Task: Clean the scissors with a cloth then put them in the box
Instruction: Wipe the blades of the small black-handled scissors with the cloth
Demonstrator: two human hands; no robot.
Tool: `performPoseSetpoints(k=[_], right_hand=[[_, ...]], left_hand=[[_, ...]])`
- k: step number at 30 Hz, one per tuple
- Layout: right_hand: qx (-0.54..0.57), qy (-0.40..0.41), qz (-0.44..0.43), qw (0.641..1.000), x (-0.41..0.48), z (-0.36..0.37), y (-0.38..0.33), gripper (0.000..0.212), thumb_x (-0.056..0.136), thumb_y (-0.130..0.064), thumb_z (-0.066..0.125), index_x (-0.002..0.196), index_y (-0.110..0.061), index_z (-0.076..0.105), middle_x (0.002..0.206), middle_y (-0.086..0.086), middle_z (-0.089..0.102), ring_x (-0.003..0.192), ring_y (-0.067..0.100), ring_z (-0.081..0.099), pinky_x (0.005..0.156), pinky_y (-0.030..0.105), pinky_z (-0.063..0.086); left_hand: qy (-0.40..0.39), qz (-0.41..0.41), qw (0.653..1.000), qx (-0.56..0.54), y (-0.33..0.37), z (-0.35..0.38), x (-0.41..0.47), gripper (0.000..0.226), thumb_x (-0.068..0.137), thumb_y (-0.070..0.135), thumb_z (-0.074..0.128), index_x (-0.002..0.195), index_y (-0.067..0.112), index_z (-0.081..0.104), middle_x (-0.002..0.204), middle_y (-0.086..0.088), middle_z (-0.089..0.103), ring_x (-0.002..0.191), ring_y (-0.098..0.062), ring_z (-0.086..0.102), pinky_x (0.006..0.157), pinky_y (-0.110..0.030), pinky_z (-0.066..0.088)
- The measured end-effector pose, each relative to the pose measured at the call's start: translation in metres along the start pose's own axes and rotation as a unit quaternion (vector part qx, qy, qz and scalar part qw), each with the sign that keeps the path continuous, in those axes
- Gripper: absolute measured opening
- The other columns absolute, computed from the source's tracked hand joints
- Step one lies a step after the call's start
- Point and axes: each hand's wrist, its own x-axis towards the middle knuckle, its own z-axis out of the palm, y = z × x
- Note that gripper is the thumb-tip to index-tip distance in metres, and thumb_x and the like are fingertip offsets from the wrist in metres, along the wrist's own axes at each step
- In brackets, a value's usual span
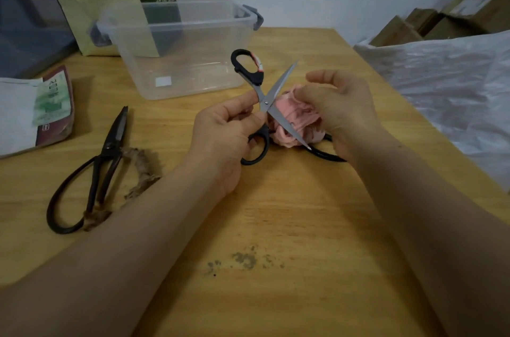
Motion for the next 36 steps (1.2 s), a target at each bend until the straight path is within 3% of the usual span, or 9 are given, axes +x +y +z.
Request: performPoseSetpoints(k=[3, 6, 12, 15, 21, 26, 29, 33, 36], right_hand=[[0.019, -0.078, 0.004, 0.997, -0.005, -0.006, -0.006, 0.012, 0.075, -0.007, 0.077, 0.082, -0.010, 0.068, 0.071, 0.007, 0.070, 0.061, 0.016, 0.068, 0.057, 0.031, 0.057], [-0.020, -0.140, -0.015, 0.990, -0.014, -0.003, -0.006, 0.012, 0.072, -0.005, 0.079, 0.078, -0.007, 0.069, 0.069, 0.010, 0.070, 0.053, 0.015, 0.065, 0.044, 0.022, 0.049], [-0.056, -0.122, -0.047, 0.990, -0.014, 0.007, -0.001, 0.017, 0.071, 0.003, 0.077, 0.068, -0.011, 0.068, 0.073, 0.014, 0.072, 0.065, 0.020, 0.068, 0.065, 0.036, 0.059], [-0.036, -0.115, -0.026, 0.992, -0.014, 0.006, -0.002, 0.015, 0.069, 0.004, 0.076, 0.068, -0.010, 0.069, 0.075, 0.016, 0.072, 0.067, 0.027, 0.066, 0.065, 0.046, 0.057], [0.001, -0.088, 0.014, 0.996, -0.012, 0.009, -0.001, 0.014, 0.072, 0.003, 0.072, 0.070, -0.009, 0.066, 0.063, 0.010, 0.068, 0.051, 0.020, 0.061, 0.045, 0.024, 0.048], [0.096, -0.090, 0.041, 0.990, -0.010, -0.001, -0.001, 0.015, 0.075, -0.004, 0.076, 0.074, -0.010, 0.062, 0.060, 0.006, 0.068, 0.051, 0.021, 0.065, 0.041, 0.027, 0.050], [0.069, -0.130, 0.020, 0.989, -0.015, 0.000, -0.002, 0.017, 0.073, -0.003, 0.077, 0.072, -0.011, 0.062, 0.063, 0.007, 0.067, 0.053, 0.019, 0.063, 0.039, 0.023, 0.047], [0.035, -0.055, -0.007, 0.998, -0.009, 0.000, -0.001, 0.022, 0.071, 0.001, 0.078, 0.074, -0.012, 0.061, 0.070, 0.007, 0.068, 0.059, 0.017, 0.067, 0.051, 0.026, 0.055], [0.002, 0.015, -0.028, 1.000, -0.001, -0.009, 0.000, 0.030, 0.071, -0.005, 0.081, 0.089, -0.017, 0.060, 0.087, 0.008, 0.069, 0.075, 0.020, 0.071, 0.067, 0.034, 0.059]], left_hand=[[-0.003, 0.009, 1.000, 0.004, 0.000, -0.002, 0.001, 0.031, 0.086, -0.005, 0.058, 0.106, 0.018, 0.068, 0.079, 0.010, 0.063, 0.078, -0.008, 0.061, 0.075, -0.023, 0.052], [-0.015, 0.016, 1.000, -0.009, 0.000, -0.004, 0.000, 0.032, 0.086, -0.006, 0.058, 0.093, 0.023, 0.068, 0.070, 0.012, 0.069, 0.073, -0.007, 0.066, 0.064, -0.019, 0.054], [-0.026, 0.025, 0.999, -0.010, -0.002, -0.002, -0.001, 0.034, 0.086, -0.005, 0.058, 0.090, 0.027, 0.068, 0.082, 0.006, 0.072, 0.083, -0.011, 0.068, 0.071, -0.023, 0.055], [-0.023, 0.024, 0.999, -0.007, -0.002, -0.001, 0.000, 0.033, 0.086, -0.005, 0.058, 0.093, 0.026, 0.068, 0.084, 0.006, 0.071, 0.084, -0.011, 0.067, 0.072, -0.024, 0.056], [-0.019, 0.016, 1.000, 0.001, -0.001, 0.001, 0.000, 0.031, 0.086, -0.005, 0.059, 0.088, 0.025, 0.067, 0.074, 0.009, 0.070, 0.074, -0.007, 0.067, 0.068, -0.022, 0.057], [-0.010, 0.018, 1.000, 0.008, -0.002, -0.003, 0.003, 0.032, 0.085, -0.005, 0.059, 0.093, 0.024, 0.069, 0.067, 0.013, 0.067, 0.072, -0.006, 0.065, 0.071, -0.023, 0.055], [-0.015, 0.019, 1.000, 0.005, -0.002, -0.004, 0.001, 0.032, 0.085, -0.005, 0.059, 0.089, 0.026, 0.068, 0.070, 0.008, 0.069, 0.069, -0.005, 0.067, 0.063, -0.020, 0.054], [-0.035, 0.013, 0.998, 0.040, 0.000, -0.003, -0.002, 0.032, 0.086, -0.004, 0.059, 0.102, 0.022, 0.068, 0.073, 0.003, 0.066, 0.066, -0.008, 0.062, 0.059, -0.018, 0.049], [-0.026, 0.015, 0.989, 0.144, -0.001, -0.004, -0.001, 0.046, 0.088, 0.001, 0.060, 0.132, 0.011, 0.052, 0.112, -0.004, 0.063, 0.097, -0.012, 0.060, 0.075, -0.020, 0.048]])
